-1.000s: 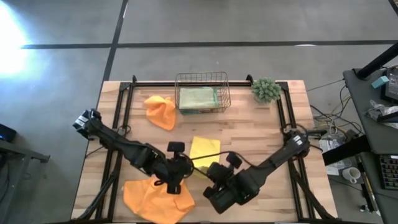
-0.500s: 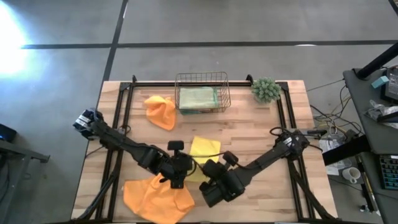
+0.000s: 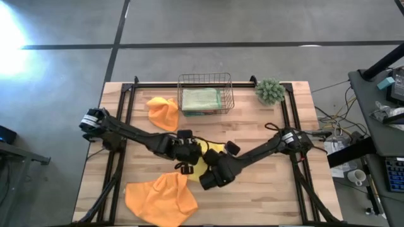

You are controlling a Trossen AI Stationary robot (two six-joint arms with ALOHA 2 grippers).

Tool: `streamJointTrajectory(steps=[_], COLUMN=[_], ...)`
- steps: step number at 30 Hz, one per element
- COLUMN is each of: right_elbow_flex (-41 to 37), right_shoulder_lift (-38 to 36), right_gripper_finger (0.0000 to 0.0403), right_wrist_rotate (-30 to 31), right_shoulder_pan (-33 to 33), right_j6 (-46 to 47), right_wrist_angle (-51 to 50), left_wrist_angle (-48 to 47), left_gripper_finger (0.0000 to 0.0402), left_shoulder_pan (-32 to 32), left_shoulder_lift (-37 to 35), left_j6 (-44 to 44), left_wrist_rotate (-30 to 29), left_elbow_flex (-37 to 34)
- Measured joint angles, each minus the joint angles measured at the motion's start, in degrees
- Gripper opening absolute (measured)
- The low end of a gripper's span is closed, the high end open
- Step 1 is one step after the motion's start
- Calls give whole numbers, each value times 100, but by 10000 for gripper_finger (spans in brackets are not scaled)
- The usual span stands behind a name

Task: Fold microfiber towels
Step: Fold the yellow microfiber cloth

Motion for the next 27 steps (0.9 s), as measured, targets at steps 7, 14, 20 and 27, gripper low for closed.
streamJointTrajectory(steps=[7,14,20,27], right_elbow_flex=[-508,-781,-740,-722], right_shoulder_lift=[-2,-11,-11,-26], right_gripper_finger=[8,9,34,93], right_wrist_rotate=[-114,-174,-211,-296], right_shoulder_pan=[-342,-558,-657,-722], right_j6=[-388,-610,-773,-834], right_wrist_angle=[553,683,677,495], left_wrist_angle=[161,392,384,395], left_gripper_finger=[0,0,2,67], left_shoulder_pan=[374,793,961,982], left_shoulder_lift=[108,111,111,109], left_j6=[212,474,744,785], left_wrist_rotate=[193,458,688,776], left_elbow_flex=[-187,-265,-265,-267])
